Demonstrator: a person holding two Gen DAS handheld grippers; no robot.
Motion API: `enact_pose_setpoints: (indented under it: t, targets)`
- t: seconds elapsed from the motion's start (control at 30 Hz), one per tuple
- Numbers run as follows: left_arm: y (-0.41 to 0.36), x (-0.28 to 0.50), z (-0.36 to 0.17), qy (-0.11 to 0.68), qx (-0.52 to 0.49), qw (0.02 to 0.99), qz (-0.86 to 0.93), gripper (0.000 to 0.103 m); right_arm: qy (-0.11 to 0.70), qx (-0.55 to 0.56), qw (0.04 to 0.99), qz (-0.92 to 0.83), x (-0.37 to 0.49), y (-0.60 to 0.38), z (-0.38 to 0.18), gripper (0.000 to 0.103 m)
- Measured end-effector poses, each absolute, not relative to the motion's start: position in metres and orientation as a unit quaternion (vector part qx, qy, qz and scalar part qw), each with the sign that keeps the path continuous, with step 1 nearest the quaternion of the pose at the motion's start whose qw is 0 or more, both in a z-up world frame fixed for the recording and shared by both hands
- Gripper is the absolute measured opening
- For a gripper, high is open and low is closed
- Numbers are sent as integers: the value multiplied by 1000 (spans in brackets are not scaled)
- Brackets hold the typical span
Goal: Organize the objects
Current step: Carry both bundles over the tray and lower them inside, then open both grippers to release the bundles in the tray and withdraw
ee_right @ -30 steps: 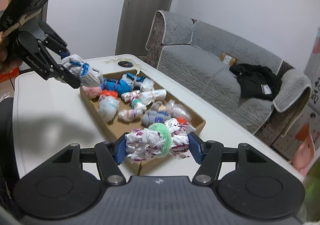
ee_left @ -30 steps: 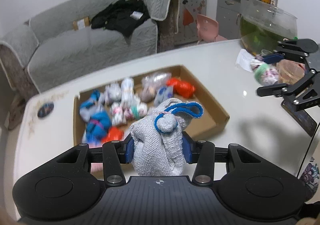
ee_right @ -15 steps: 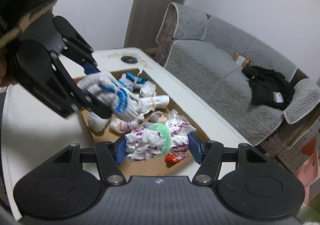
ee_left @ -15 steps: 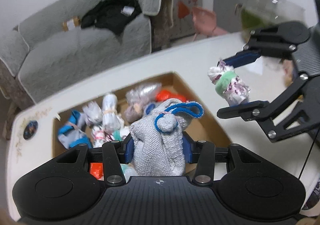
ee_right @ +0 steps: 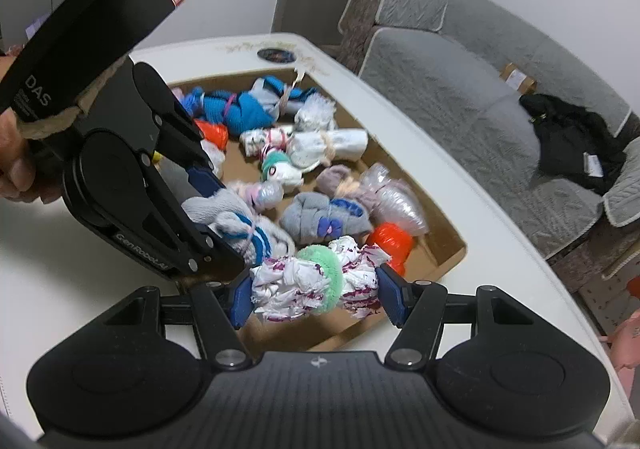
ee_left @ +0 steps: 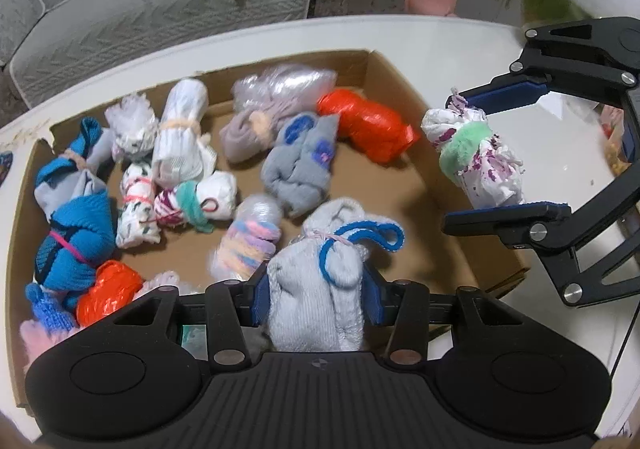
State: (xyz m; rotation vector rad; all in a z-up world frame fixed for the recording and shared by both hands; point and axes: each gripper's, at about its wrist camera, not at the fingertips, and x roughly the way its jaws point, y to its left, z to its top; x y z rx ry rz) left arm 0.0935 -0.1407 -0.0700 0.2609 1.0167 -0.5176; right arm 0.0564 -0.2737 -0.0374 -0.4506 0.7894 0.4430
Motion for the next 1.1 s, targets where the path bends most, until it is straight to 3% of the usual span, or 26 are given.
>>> enact_pose_setpoints:
  t: [0.6,1.1]
  targets:
    - [-144,105,-73,469,114,847,-223,52,443,-242,835,220,97,-262,-81,58]
    - [-144,103,-76,470,116,848,-214,54,455,-225,835,214,98,-266,-80,63]
